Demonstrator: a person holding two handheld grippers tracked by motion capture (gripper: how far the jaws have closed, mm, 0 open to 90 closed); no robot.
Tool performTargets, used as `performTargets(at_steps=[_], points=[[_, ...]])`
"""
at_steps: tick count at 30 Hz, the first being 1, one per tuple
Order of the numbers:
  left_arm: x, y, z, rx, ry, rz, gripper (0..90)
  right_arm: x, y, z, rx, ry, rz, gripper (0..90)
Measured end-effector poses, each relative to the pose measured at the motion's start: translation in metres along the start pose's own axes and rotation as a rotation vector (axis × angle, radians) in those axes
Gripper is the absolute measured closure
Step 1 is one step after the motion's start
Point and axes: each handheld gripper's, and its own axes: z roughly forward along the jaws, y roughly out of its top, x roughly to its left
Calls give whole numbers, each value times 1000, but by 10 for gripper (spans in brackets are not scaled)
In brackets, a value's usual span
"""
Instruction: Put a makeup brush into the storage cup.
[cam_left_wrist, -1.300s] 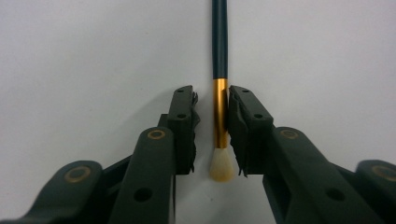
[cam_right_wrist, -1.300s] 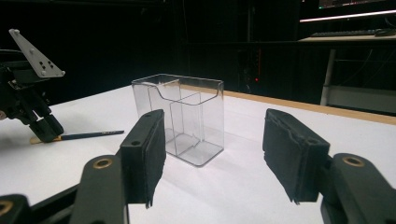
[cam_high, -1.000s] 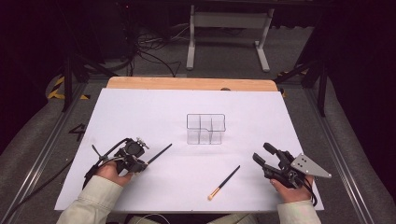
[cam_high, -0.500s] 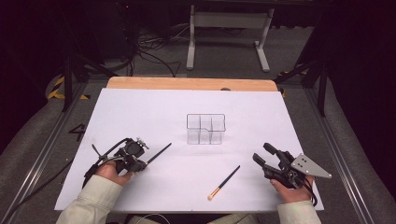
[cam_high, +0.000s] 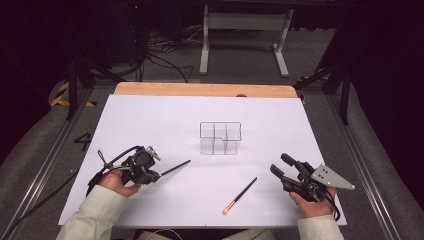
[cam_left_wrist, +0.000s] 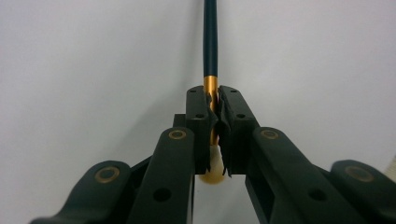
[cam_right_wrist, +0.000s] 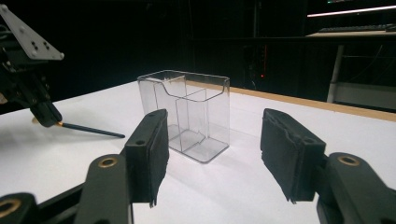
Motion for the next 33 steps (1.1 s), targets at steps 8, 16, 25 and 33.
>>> performTargets(at_steps=[8, 16, 25, 33], points=[[-7, 10, -20, -49, -49, 118, 834, 2, 4, -3, -6, 8, -20, 429], [-13, 14, -42, -155, -109, 192, 835, 5, 7, -9, -16, 5, -15, 422], [-18, 18, -54, -243, -221, 297, 836, 9, 12, -10, -30, 25, -17, 420], [-23, 22, -55, -251, -242, 392, 836, 12, 19, -10, -20, 58, -32, 418]])
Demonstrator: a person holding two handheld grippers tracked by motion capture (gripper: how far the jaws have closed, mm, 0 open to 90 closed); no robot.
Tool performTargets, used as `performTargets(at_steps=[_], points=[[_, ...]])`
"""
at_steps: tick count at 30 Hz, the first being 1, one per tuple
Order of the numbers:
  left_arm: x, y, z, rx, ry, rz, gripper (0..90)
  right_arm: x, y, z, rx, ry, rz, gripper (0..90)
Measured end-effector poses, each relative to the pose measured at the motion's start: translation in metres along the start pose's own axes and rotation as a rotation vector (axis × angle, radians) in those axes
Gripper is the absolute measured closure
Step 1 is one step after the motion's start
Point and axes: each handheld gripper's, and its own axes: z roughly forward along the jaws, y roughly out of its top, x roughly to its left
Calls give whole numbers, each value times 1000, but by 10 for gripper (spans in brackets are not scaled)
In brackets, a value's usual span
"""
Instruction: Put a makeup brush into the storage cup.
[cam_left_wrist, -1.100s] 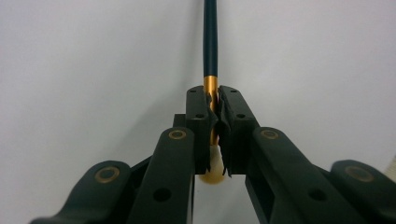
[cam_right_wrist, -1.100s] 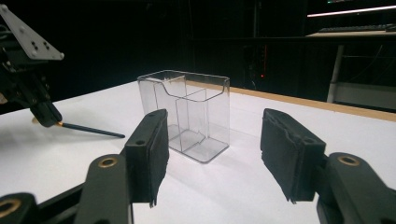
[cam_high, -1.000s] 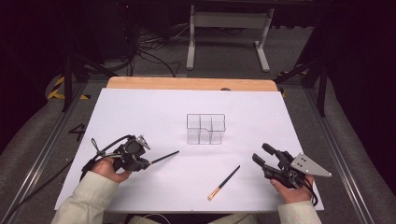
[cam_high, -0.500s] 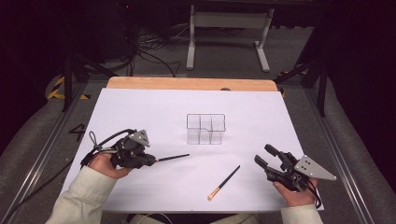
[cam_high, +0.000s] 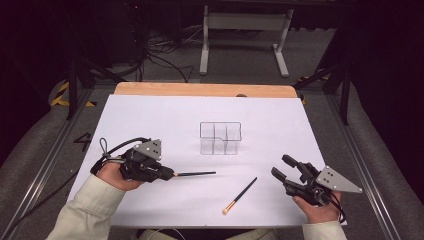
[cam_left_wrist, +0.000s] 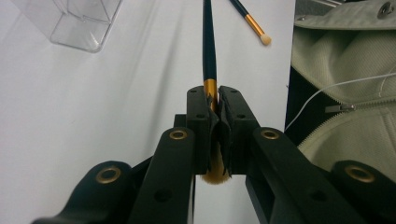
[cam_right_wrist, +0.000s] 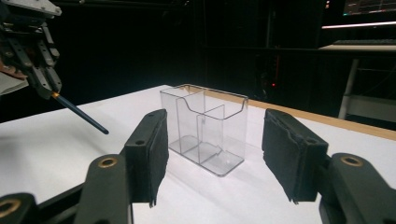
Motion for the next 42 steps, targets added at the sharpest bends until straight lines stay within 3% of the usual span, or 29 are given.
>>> performTargets(at_steps=[7, 20, 21, 23, 31, 40, 42], points=[[0, 7, 5, -1, -25, 66, 836, 7, 6, 4, 21, 52, -18, 432], [2, 27, 19, 27, -54, 84, 835, 16, 26, 17, 91, 143, 0, 430], [2, 29, 20, 25, -57, 87, 835, 17, 31, 24, 119, 178, -3, 432], [1, 30, 21, 24, -61, 85, 835, 17, 33, 28, 131, 193, -6, 433], [-1, 34, 25, 20, -80, 85, 835, 18, 48, 58, 201, 344, -34, 415], [-1, 35, 28, 10, -101, 83, 835, 18, 52, 78, 260, 418, -36, 417], [-2, 36, 30, 11, -104, 86, 835, 18, 55, 83, 286, 458, -50, 427]])
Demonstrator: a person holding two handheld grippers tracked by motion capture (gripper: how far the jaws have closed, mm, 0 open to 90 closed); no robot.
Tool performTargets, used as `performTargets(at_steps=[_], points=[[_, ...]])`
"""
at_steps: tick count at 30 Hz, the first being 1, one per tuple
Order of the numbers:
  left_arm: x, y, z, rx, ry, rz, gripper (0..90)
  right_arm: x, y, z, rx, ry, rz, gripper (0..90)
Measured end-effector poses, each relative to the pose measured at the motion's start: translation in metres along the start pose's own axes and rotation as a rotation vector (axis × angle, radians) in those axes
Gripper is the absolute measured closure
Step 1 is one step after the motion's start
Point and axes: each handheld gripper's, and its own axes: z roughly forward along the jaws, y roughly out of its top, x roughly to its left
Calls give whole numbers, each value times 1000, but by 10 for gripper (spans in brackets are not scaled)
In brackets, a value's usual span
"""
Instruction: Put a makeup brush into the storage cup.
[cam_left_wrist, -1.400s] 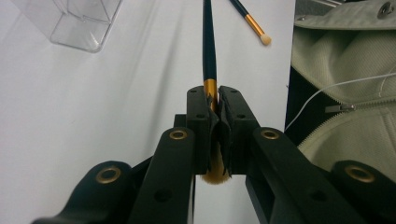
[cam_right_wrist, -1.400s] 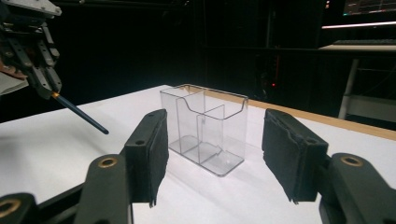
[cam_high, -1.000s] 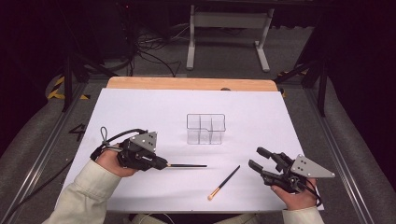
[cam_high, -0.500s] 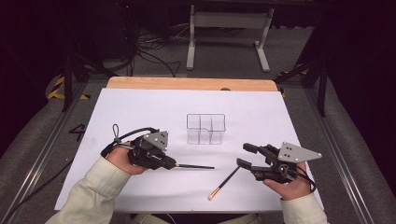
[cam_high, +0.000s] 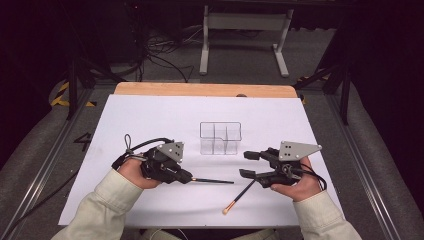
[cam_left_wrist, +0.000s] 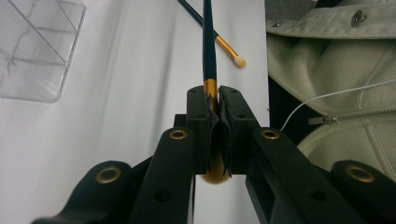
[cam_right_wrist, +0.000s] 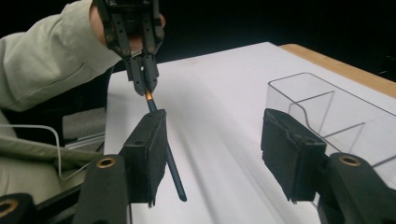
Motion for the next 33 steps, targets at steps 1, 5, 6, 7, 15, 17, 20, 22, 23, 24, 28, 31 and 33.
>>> performTargets(at_steps=[1, 5, 6, 7, 15, 17, 20, 22, 23, 24, 28, 31, 33], points=[[0, 0, 0, 1, -2, 5, 835, -1, 1, 1, 9, 11, -2, 432], [0, 2, 1, -8, 2, 6, 835, -4, 7, 7, 60, 64, -25, 451], [0, 2, 1, -11, 1, 8, 835, -5, 8, 9, 70, 71, -35, 454], [0, 2, 2, -11, 0, 7, 835, -5, 9, 11, 81, 78, -39, 457], [-3, 3, 4, 3, 4, 6, 835, -5, 13, 26, 185, 139, -62, 514], [-3, 3, 4, 3, 6, 10, 834, -4, 14, 29, 198, 148, -68, 523], [-3, 4, 4, 3, 5, 7, 835, -3, 15, 34, 224, 165, -76, 542], [-3, 5, 5, 5, 3, 12, 835, -2, 15, 37, 242, 170, -84, 553], [-3, 5, 5, 5, 3, 12, 834, -2, 15, 38, 252, 174, -89, 555], [-3, 6, 6, 8, 5, 13, 835, -2, 15, 40, 259, 178, -92, 558], [-4, 6, 7, 13, 6, 17, 835, 0, 14, 46, 285, 190, -106, 566], [-5, 7, 7, 14, 10, 19, 835, 1, 13, 51, 289, 204, -107, 581], [-5, 7, 7, 14, 12, 22, 835, 3, 13, 53, 287, 214, -105, 597]])
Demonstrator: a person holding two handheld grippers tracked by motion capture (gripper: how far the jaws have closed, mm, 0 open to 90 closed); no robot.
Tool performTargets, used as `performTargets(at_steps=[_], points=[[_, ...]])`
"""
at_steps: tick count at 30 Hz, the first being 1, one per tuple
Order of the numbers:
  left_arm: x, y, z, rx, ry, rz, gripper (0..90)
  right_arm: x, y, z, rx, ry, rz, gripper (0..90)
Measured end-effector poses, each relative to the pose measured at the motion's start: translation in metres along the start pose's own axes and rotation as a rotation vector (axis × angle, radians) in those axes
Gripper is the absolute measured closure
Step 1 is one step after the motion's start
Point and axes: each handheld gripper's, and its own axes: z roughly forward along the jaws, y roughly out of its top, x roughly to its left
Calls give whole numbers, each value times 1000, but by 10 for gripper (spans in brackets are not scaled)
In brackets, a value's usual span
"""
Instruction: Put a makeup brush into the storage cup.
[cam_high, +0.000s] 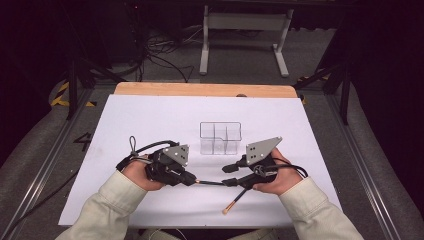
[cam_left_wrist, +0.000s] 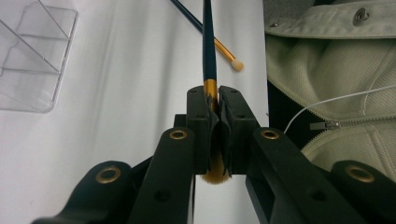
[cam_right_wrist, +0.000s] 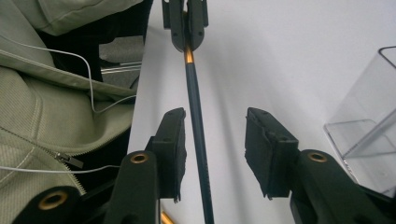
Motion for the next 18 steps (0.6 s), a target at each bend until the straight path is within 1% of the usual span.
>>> performTargets(at_steps=[4, 6, 12, 18], points=[[-3, 2, 2, 0, -5, 2, 835, 1, 1, 5, 3, 17, 0, 621], [-4, 3, 4, 8, -6, 12, 834, 1, 1, 8, 11, 26, 0, 625], [-5, 6, 7, 13, -6, 17, 835, 3, 3, 17, 48, 41, -15, 637], [-6, 8, 8, 16, -5, 30, 835, 3, 6, 22, 63, 57, -24, 661]])
